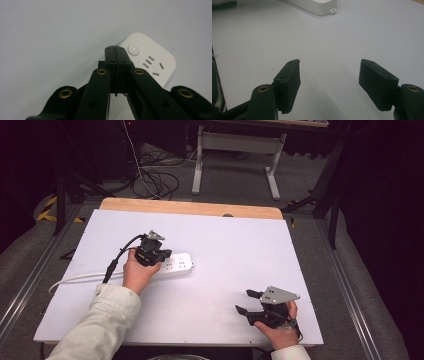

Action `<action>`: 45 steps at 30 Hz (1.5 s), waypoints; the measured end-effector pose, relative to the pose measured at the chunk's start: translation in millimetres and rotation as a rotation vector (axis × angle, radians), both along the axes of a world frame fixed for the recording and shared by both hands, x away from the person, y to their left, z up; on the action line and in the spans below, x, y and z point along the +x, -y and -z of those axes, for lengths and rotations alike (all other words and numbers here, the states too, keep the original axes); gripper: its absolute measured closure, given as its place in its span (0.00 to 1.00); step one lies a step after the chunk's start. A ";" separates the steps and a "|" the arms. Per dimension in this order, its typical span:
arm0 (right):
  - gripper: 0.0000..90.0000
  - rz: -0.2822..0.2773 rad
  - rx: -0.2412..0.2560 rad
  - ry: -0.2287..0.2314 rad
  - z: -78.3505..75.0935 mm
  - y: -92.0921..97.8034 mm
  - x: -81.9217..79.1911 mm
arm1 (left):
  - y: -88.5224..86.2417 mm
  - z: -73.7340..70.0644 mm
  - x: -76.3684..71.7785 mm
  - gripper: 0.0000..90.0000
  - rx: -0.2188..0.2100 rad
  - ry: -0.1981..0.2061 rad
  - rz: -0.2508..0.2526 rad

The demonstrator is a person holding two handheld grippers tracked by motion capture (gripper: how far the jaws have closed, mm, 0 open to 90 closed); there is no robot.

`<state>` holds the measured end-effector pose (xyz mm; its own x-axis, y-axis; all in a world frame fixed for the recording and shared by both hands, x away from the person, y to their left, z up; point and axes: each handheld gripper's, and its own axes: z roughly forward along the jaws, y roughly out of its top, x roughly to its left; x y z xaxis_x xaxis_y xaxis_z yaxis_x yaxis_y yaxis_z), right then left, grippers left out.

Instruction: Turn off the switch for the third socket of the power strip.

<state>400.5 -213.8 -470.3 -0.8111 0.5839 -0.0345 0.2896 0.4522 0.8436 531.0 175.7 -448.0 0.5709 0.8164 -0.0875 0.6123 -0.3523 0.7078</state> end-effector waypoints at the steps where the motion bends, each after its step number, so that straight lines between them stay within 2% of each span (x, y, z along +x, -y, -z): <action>1: 0.38 -0.001 -0.002 0.000 0.0 -0.1 -0.1 | 1.5 1.8 0.0 1.00 0.017 -0.007 0.000; 5: 0.38 -0.002 -0.003 0.000 0.1 -0.3 -0.1 | 1.9 3.6 0.6 1.00 0.043 -0.017 0.000; 12: 0.37 -0.007 -0.005 0.000 0.8 -1.4 0.1 | 2.2 4.2 0.9 1.00 0.054 -0.022 -0.001; 18: 0.37 -0.008 -0.007 -0.001 0.8 -1.3 0.1 | 3.9 5.5 0.6 1.00 0.080 -0.013 0.003; 30: 0.37 -0.009 -0.008 -0.003 1.0 -1.4 0.1 | 4.8 5.7 -0.5 1.00 0.079 -0.017 -0.004; 35: 0.37 -0.008 -0.008 -0.004 1.0 -1.4 0.0 | 8.4 5.6 -2.5 1.00 0.107 -0.001 -0.006; 45: 0.37 -0.009 -0.011 -0.004 1.1 -1.6 0.0 | 7.6 5.6 -1.8 1.00 0.105 -0.002 -0.011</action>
<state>400.5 -212.2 -471.3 -0.8164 0.5763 -0.0379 0.2889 0.4643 0.8373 529.3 168.0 -453.6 0.5615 0.8275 -0.0024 0.6179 -0.4173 0.6664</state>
